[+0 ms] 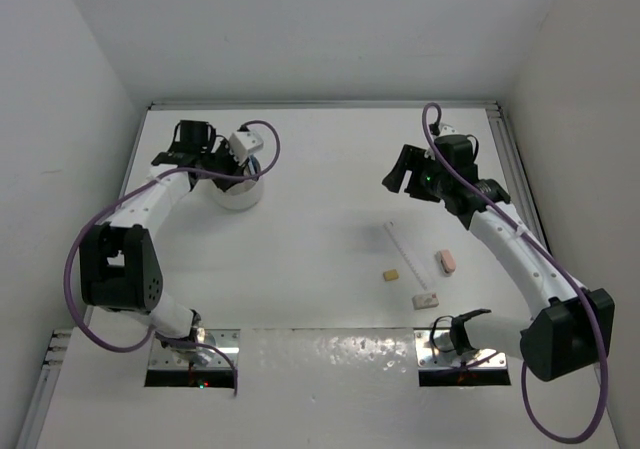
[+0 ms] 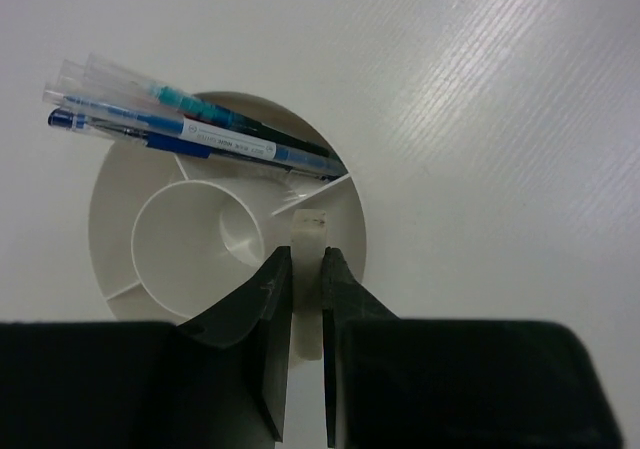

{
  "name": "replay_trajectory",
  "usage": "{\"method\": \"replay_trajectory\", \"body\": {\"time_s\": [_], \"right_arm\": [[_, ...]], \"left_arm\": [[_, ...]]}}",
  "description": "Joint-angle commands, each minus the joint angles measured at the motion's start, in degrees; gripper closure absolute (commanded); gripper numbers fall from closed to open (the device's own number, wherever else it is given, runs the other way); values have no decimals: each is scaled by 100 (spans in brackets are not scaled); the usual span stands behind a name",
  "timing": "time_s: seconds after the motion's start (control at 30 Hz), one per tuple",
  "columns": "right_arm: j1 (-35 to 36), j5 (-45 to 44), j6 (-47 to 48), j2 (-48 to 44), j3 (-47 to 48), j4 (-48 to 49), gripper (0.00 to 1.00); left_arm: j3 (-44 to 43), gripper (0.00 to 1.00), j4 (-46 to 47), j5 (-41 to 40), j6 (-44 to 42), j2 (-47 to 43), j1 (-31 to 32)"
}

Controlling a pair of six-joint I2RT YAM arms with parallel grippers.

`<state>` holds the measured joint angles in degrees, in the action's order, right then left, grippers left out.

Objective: Sort the stationery into containers
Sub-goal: Place the stationery in the storage box.

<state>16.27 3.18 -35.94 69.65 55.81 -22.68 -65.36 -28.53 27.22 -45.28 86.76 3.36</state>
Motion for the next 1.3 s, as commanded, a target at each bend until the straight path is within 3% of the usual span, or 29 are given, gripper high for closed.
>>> {"method": "replay_trajectory", "body": {"time_s": [0.0,0.6,0.7,0.77,0.8,0.9,1.1,1.27], "right_arm": [[25,34,-53,31,167,202,26],[25,34,114,49,272,132,26],[34,25,114,31,281,88,26],[34,33,123,5,281,88,26],[51,34,140,5,281,79,26],[60,51,184,-13,281,62,26],[95,113,202,-13,307,62,26],[148,183,281,-100,316,88,26]], "left_arm": [[-302,100,146,345,-508,104,-28],[94,97,410,231,-1150,298,-63],[129,90,480,178,-1124,324,-63],[120,77,472,134,-1106,342,-28],[120,66,472,117,-1097,324,-19],[138,55,463,90,-1089,298,7],[15,52,244,160,-1062,175,7],[-293,55,-257,564,-1159,-176,420]]}}
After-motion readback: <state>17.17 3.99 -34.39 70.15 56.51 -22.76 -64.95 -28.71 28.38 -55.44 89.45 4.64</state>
